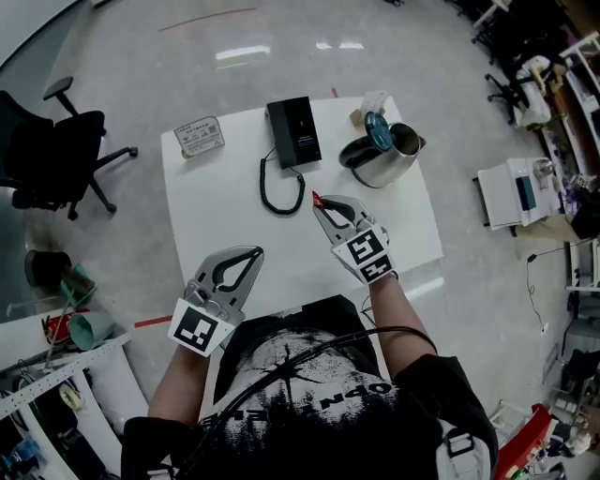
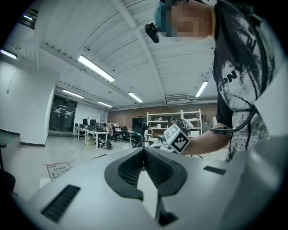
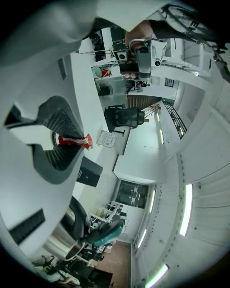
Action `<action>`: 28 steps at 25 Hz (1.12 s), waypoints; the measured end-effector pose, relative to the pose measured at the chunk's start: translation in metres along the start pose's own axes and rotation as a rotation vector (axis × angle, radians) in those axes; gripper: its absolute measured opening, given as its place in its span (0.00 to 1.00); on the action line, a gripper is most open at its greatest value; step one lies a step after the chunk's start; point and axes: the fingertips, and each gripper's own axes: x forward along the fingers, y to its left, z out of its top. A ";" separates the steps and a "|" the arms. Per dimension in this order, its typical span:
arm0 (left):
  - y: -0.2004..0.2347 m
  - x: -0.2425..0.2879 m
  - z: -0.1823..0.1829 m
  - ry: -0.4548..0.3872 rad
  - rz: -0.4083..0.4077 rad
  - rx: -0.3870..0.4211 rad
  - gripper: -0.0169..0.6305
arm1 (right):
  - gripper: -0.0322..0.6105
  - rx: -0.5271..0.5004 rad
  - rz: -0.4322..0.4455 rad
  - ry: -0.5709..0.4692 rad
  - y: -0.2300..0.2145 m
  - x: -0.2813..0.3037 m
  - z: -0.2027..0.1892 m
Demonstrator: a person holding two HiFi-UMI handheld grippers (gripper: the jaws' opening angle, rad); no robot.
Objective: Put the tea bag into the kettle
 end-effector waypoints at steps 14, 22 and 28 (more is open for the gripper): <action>-0.046 0.094 0.028 -0.031 -0.057 0.043 0.04 | 0.14 -0.016 -0.146 -0.093 -0.117 -0.081 0.002; -0.066 0.135 0.032 -0.034 -0.008 0.047 0.04 | 0.14 -0.044 -0.153 -0.128 -0.176 -0.103 0.003; -0.082 0.162 0.030 -0.035 0.031 0.041 0.04 | 0.14 -0.076 -0.116 -0.134 -0.205 -0.106 0.001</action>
